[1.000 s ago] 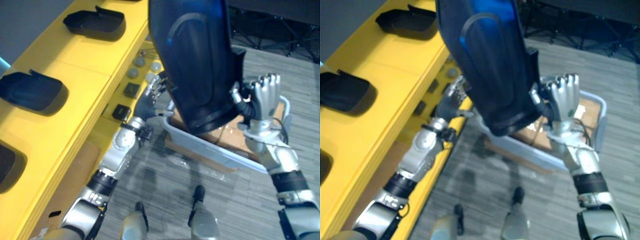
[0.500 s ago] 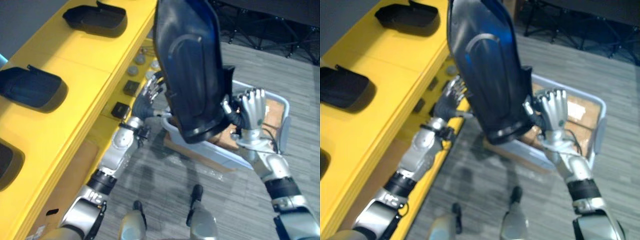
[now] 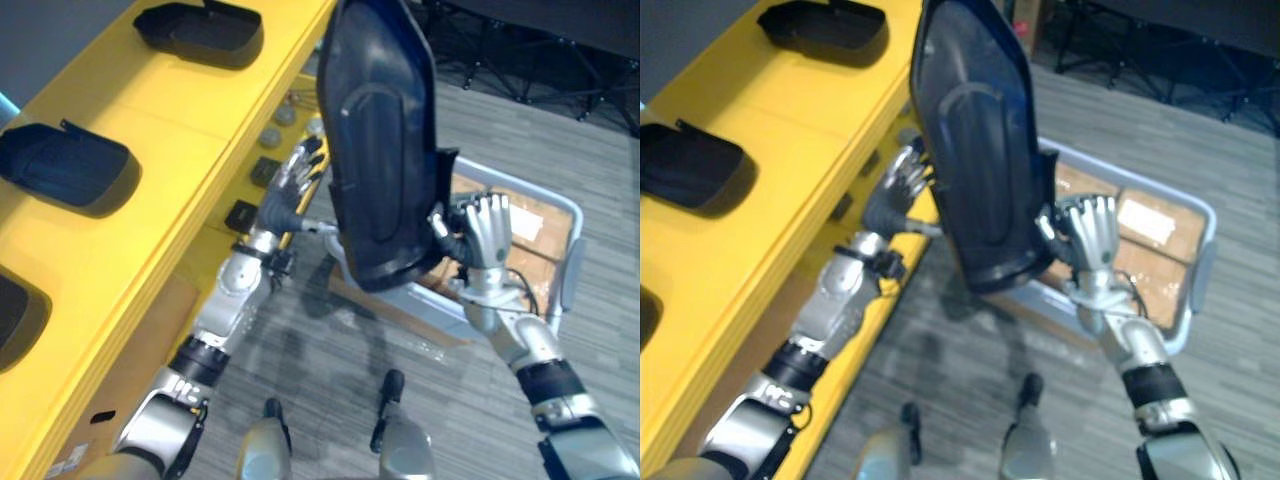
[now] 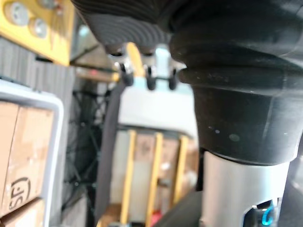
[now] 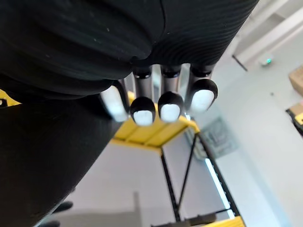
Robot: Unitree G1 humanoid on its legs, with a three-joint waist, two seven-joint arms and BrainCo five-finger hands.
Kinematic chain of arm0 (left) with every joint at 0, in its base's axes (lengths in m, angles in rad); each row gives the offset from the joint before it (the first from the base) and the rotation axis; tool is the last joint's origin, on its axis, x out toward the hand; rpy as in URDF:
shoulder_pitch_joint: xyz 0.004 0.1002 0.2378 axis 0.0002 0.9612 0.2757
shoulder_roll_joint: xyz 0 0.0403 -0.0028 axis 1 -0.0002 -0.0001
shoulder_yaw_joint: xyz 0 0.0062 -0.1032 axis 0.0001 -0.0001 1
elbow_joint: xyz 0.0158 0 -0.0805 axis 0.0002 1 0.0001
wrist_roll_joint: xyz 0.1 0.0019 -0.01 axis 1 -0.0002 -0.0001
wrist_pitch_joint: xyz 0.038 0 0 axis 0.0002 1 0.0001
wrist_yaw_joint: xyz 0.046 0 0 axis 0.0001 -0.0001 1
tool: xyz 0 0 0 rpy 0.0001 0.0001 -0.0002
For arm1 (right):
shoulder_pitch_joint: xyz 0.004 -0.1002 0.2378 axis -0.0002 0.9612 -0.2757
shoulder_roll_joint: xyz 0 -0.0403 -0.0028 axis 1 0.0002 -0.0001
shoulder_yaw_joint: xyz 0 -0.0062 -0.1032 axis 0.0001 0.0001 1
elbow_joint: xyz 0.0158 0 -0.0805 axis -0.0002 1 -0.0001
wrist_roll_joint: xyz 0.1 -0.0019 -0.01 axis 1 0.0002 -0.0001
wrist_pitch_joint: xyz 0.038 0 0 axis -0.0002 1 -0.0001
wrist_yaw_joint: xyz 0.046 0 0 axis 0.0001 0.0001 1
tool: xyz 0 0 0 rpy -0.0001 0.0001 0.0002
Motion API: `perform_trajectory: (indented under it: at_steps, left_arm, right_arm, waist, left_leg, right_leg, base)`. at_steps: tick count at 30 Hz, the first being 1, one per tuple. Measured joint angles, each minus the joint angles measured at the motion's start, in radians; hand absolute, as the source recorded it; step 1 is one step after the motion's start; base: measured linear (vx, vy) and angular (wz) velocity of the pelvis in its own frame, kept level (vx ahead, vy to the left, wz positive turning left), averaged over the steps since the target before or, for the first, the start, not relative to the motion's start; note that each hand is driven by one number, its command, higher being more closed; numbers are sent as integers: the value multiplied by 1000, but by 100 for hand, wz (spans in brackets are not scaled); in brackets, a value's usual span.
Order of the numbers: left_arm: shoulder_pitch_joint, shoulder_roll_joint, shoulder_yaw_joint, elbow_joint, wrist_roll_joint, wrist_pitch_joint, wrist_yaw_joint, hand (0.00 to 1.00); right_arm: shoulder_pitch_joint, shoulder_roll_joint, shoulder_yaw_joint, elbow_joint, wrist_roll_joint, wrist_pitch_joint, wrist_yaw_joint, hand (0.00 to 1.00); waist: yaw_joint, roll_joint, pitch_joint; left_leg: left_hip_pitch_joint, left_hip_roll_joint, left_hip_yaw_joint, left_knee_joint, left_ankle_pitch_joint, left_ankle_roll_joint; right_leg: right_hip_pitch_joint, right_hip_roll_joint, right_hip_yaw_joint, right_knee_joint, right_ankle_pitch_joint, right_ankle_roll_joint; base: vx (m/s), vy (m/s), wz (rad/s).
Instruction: Walk over and take plastic housings, then place them on the shelf
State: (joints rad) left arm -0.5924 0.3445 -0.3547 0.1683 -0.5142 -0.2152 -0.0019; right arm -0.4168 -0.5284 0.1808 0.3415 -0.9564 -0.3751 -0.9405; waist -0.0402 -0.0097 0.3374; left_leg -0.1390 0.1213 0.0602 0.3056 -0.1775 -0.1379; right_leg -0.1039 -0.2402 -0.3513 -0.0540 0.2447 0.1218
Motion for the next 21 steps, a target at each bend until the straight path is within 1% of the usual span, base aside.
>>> perform_trajectory:
  at_steps: [6, 9, 15, 18, 21]
  left_arm:
    - [-6, -6, -7, 0, 1, 3, -3, 0]
    - [-6, -9, -7, 0, 1, 4, -3, 0]
    - [-6, -10, -7, 0, 0, 6, -16, 0]
    - [-6, -11, -7, 0, 0, 7, -23, 0]
    - [-6, -30, -11, 0, -32, 11, -30, 0]
  right_arm:
    - [-12, -2, -2, -1, 0, 28, -44, 100]
    - [-28, -7, -5, -3, 0, 28, -44, 100]
    - [-29, -9, -62, -28, 0, 22, -45, 100]
    - [-29, -11, -63, -28, 0, 21, -45, 100]
    - [-30, -12, -63, -28, 0, 20, -45, 100]
  waist:
    - [-2, -18, -10]
    - [-2, -18, -11]
    - [-3, -18, -11]
    - [-4, -18, -11]
    - [-3, -18, -11]
  left_leg:
    - [-1, 0, 0, 4, 0, 0]
    - [-1, 0, 1, 6, 0, 0]
    - [-1, 0, 2, 7, 0, 0]
    - [-1, 0, 2, 7, 0, 0]
    - [-1, -1, 2, 7, 0, 0]
  right_leg:
    - [0, 0, 2, 0, 1, 0]
    - [0, 0, 2, 0, 2, -1]
    - [0, 0, 3, 0, 2, -1]
    - [0, 0, 4, 0, 2, -1]
    - [0, 0, 4, 0, 2, -1]
  base:
    - [-5, 1, 0]
    - [0, 0, 0]
    - [0, 0, 0]
    - [0, 0, 0]
    - [0, 0, 0]
